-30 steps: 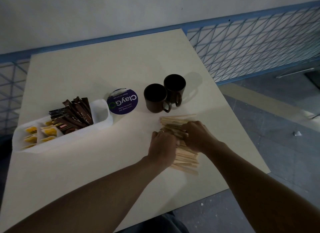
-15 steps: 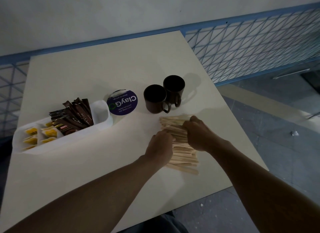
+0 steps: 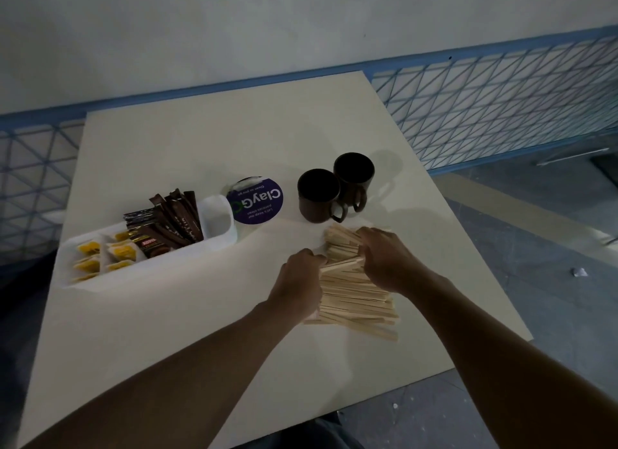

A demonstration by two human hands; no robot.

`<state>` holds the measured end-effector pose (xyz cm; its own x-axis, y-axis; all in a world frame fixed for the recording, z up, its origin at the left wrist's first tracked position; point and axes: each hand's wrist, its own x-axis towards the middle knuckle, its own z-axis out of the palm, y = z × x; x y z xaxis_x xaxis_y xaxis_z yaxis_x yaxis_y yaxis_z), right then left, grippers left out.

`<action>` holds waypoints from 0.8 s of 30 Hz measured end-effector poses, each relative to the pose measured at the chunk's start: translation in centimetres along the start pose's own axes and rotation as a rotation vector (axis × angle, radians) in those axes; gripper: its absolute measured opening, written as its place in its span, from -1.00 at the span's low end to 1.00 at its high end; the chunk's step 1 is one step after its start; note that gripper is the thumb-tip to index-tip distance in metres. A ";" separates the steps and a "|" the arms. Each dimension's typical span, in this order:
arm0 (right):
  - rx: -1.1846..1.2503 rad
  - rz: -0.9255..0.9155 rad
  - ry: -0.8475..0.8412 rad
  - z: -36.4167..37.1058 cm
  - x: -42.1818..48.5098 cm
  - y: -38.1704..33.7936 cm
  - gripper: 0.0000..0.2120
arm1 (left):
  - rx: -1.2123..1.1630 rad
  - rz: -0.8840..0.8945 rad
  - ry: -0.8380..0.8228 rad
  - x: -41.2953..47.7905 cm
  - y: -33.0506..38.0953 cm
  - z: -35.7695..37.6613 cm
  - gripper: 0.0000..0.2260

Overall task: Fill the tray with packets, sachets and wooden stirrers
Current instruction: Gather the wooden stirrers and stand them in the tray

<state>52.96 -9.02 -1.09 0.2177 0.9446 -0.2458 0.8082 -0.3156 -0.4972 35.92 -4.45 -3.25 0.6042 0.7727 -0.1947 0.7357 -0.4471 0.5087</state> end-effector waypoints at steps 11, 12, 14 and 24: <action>0.103 -0.044 0.132 0.7 2.6 -7.2 -0.84 | -0.173 -0.122 0.141 -1.6 -4.6 -3.9 -0.74; 0.130 -0.034 0.129 0.9 3.1 -7.9 -0.85 | -0.210 -0.134 0.167 -1.7 -4.9 -4.4 -0.76; 0.209 0.001 0.120 1.1 3.8 -8.9 -0.84 | -0.286 -0.170 0.221 -1.5 -5.3 -5.3 -0.81; 0.698 0.098 0.147 2.3 7.3 -15.2 -0.76 | -0.926 -0.386 0.442 0.5 -7.1 -10.9 -0.87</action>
<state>40.97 2.46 2.75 0.3830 0.8956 -0.2264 0.2535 -0.3376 -0.9065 27.67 4.02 2.23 0.0836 0.9641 -0.2522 0.2246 0.2284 0.9473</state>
